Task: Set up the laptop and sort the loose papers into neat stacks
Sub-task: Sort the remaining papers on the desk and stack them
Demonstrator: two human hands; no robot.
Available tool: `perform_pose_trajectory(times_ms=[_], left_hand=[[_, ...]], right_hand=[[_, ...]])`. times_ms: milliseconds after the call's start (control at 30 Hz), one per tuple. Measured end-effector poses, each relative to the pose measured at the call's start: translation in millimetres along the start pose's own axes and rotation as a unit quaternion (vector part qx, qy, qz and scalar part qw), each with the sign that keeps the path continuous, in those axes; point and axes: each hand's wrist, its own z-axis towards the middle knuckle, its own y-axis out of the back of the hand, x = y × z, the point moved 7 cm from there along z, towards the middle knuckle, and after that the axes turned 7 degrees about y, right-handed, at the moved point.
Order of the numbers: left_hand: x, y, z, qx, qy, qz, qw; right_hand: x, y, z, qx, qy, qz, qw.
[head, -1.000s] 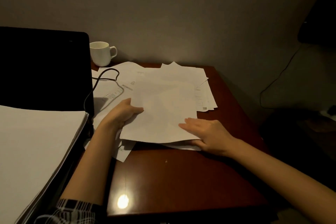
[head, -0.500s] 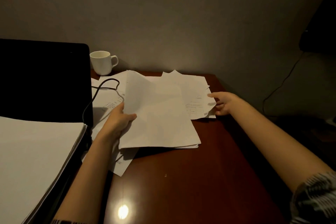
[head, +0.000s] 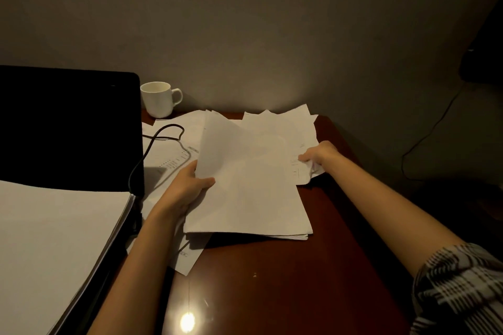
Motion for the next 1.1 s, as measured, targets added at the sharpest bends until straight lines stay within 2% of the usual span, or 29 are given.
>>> perform_pose_trajectory(times_ms=[100,200,300,400,500,600,733,833,900,1000,1067,1100], left_hand=[[-2,-3,-3,-0.004,-0.005,-0.006,1.0],[-3,-6,-8,-0.006,-0.009,-0.013,1.0],[-5,-8,-10,-0.005,-0.01,-0.022,1.0],[-4,-11,-8,-0.004,-0.006,-0.022,1.0],[-3,-16,-11,-0.011,0.004,-0.021,1.0],[-3,-21,-15,-0.005,0.013,-0.027,1.0],[-3,-32,-18,0.006,0.017,-0.031,0.999],[3,-33,-17,-0.021,0.029,-0.048,0.998],[1,-33,-22,-0.041,0.012,-0.098,0.994],[0,-44,-22,0.013,0.028,-0.183,0.983],[-6,-56,-24,0.071,0.0,-0.106,0.992],[-7,-58,-25,0.072,-0.028,-0.05,0.996]], right_hand=[[-3,10,-2,-0.074,0.045,-0.057,0.995],[-9,36,-1,-0.156,0.056,-0.028,0.986],[-26,69,-2,-0.224,0.027,0.082,0.971],[-46,98,-17,-0.302,0.011,0.198,0.932],[-65,101,-31,-0.312,-0.038,0.347,0.884],[-71,93,-40,-0.275,-0.081,0.407,0.867],[-60,69,-49,-0.165,-0.069,0.419,0.89],[-54,40,-62,-0.059,-0.036,0.382,0.921],[-58,20,-72,0.007,-0.017,0.343,0.939],[-59,-1,-91,0.082,0.037,0.253,0.963],[-54,-7,-101,0.107,0.086,0.201,0.97],[-51,-8,-104,0.117,0.107,0.181,0.971]])
